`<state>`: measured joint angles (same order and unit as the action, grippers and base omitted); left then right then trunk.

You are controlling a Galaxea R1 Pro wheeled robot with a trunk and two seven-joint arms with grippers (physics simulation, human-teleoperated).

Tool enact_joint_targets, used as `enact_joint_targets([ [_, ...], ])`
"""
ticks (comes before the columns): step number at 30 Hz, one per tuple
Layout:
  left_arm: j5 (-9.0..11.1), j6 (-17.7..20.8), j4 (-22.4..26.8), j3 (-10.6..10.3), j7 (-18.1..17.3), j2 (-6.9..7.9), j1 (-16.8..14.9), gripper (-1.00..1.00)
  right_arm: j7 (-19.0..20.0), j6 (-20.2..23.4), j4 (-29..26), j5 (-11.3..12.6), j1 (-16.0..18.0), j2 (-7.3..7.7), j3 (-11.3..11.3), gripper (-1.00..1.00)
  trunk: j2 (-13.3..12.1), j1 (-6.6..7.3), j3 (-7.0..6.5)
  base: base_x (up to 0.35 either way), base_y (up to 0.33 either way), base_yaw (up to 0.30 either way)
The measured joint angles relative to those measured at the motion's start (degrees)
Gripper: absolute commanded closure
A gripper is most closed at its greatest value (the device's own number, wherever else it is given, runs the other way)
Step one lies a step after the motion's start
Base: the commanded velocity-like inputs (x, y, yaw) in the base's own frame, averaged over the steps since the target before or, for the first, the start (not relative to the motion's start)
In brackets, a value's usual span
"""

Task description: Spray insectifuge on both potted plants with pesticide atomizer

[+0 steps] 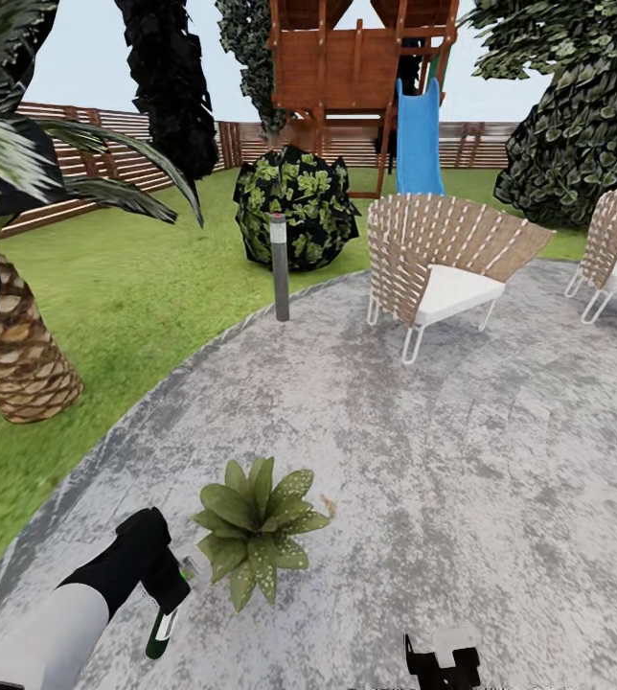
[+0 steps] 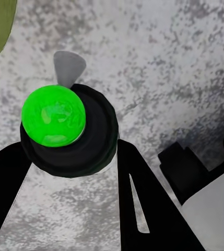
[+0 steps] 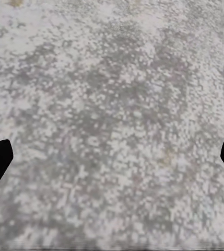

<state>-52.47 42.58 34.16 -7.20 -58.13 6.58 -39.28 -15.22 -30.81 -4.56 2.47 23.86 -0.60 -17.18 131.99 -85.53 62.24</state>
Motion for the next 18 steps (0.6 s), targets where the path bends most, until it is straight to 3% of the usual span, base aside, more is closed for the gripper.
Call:
enact_joint_targets([
  [7, -0.1, 0.2, 0.2, 0.0, 0.0, -0.31, 0.0, 1.0, 0.0, 0.0, 0.0, 0.0, 0.0, 0.0, 0.0, -1.0, 0.0, 0.0, 0.0, 0.013, 0.019, -0.215],
  [18, -0.1, 0.5, 0.1, 0.0, 0.3, -0.62, 0.1, 1.0, 0.0, 0.0, 0.0, 0.0, 0.0, 0.0, 0.0, -1.0, 0.0, -0.01, 0.0, 0.034, 0.298, -0.005],
])
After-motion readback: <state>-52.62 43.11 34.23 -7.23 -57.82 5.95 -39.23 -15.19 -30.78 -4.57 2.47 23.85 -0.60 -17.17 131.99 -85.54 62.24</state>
